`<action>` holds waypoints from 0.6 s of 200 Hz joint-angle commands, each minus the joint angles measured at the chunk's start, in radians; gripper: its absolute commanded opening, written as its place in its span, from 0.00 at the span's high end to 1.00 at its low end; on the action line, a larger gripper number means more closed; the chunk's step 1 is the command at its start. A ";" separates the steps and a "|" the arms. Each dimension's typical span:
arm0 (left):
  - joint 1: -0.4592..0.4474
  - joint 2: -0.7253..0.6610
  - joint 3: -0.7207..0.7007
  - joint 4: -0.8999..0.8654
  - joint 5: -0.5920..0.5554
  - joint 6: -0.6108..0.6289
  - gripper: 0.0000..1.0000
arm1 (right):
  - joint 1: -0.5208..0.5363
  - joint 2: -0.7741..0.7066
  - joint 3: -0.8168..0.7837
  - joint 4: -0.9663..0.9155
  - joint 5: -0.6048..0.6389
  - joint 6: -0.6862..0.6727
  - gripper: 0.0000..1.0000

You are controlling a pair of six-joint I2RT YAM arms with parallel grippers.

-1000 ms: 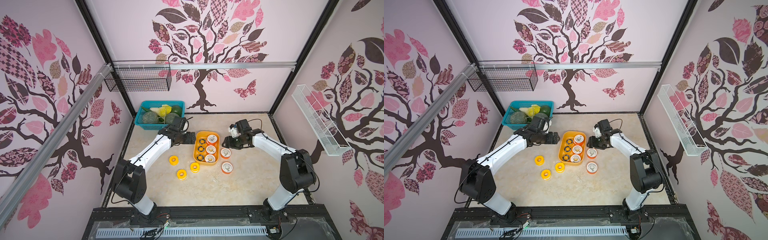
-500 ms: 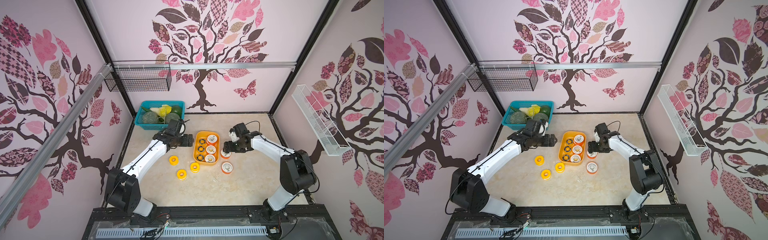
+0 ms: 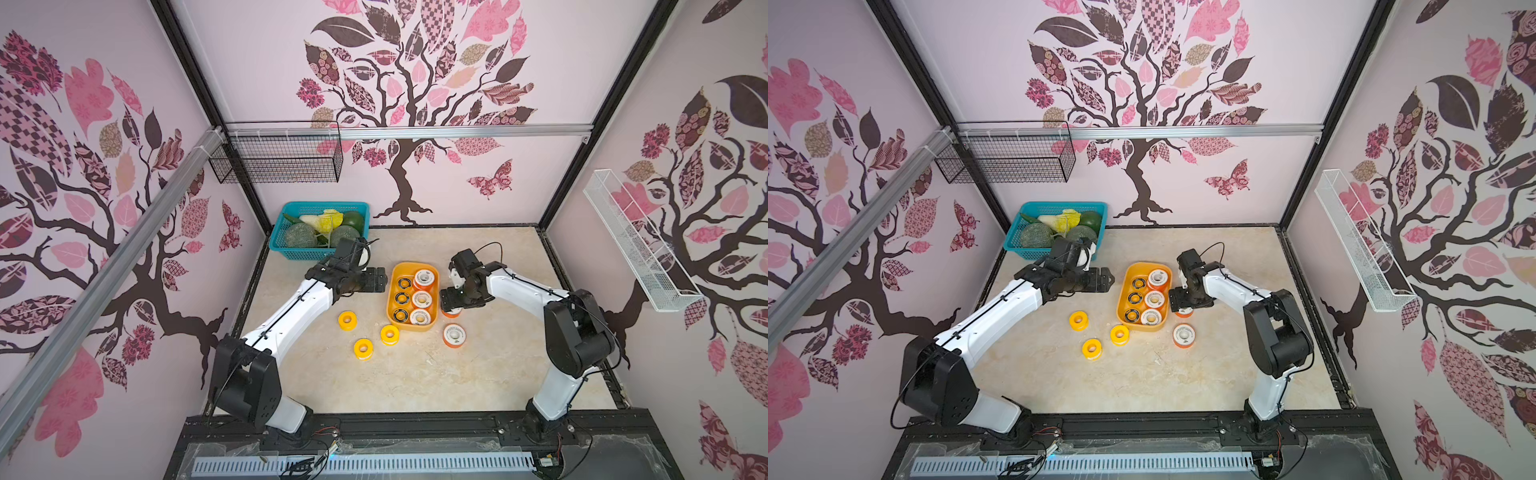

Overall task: Put the sealing tape into the storage box
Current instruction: Pick up the sealing tape at the center of the board.

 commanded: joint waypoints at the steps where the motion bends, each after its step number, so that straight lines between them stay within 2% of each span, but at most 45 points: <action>1: 0.006 0.008 -0.006 0.012 0.007 0.007 0.09 | 0.013 0.032 0.044 -0.016 0.026 -0.002 0.09; 80: 0.007 0.019 -0.004 0.005 0.006 0.005 0.09 | 0.039 0.109 0.102 -0.045 0.105 0.036 0.09; 120: 0.008 0.025 -0.002 0.004 0.006 0.007 0.10 | 0.040 0.139 0.108 -0.043 0.085 0.035 0.11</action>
